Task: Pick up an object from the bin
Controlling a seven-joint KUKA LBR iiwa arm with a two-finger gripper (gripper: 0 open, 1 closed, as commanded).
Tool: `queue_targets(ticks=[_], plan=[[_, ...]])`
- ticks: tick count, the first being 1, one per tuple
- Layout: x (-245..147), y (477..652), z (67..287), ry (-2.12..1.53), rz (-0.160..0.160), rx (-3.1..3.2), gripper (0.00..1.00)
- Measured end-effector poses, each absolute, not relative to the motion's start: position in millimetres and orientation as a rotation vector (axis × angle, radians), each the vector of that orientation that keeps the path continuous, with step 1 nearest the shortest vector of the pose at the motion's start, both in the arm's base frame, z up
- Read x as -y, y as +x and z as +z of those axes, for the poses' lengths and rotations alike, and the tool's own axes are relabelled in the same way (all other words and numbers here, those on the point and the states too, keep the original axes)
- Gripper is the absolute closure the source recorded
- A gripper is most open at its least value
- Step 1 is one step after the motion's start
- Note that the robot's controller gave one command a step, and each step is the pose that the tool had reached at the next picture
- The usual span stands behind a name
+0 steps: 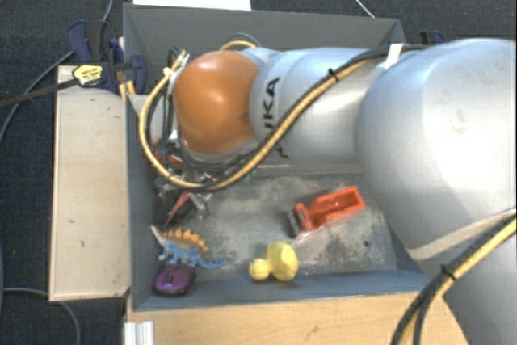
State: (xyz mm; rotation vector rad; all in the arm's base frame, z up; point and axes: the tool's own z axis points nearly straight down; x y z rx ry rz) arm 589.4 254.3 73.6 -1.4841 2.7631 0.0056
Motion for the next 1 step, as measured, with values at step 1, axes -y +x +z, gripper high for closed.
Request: queue_targets(ticks=[1], plan=[[-254.5,589.7,80.5,-1.483,0.005,-2.762,1.00]])
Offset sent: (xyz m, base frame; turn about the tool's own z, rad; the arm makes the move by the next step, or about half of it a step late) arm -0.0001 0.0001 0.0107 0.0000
